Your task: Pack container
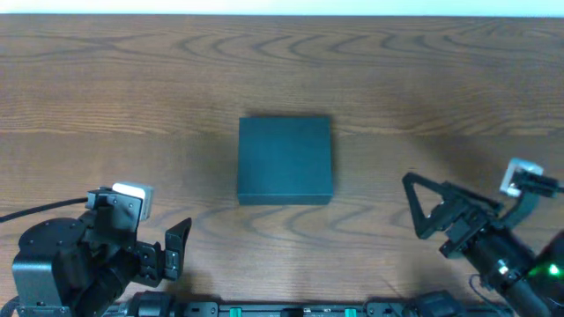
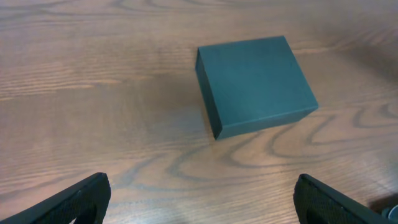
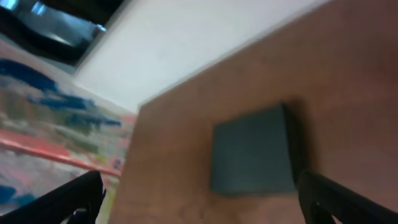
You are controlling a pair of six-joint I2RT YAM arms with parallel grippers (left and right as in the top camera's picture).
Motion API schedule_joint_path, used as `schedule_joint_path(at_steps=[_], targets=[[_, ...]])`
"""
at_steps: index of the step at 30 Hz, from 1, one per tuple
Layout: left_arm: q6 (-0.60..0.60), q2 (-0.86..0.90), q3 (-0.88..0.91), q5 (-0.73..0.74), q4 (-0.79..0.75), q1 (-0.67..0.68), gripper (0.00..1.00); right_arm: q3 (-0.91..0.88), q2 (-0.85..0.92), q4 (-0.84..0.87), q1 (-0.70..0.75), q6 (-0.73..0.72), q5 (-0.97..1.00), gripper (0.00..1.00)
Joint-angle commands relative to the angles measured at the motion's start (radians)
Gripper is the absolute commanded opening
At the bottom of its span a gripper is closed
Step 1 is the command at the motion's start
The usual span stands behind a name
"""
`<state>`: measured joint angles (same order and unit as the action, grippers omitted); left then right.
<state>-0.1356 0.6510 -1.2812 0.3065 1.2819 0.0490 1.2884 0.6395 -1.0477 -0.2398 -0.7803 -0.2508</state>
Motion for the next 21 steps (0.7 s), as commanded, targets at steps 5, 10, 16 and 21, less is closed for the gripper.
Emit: schedule_joint_path(at_steps=[5, 10, 16, 21], targets=[[-0.020, -0.022, 0.005, -0.028, 0.009, 0.001, 0.95, 0.005, 0.000, -0.217, -0.003, -0.012, -0.003, 0.99], [-0.022, -0.142, 0.169, -0.051, -0.140, -0.037, 0.95, 0.005, 0.000, -0.352, -0.003, -0.012, -0.003, 0.99], [-0.009, -0.332, 0.626, -0.022, -0.525, -0.113, 0.95, 0.005, 0.000, -0.385, -0.003, -0.012, -0.003, 0.99], [0.049, -0.438, 0.895, -0.021, -0.727, -0.116, 0.95, 0.005, 0.000, -0.385, -0.003, -0.012, -0.003, 0.99]])
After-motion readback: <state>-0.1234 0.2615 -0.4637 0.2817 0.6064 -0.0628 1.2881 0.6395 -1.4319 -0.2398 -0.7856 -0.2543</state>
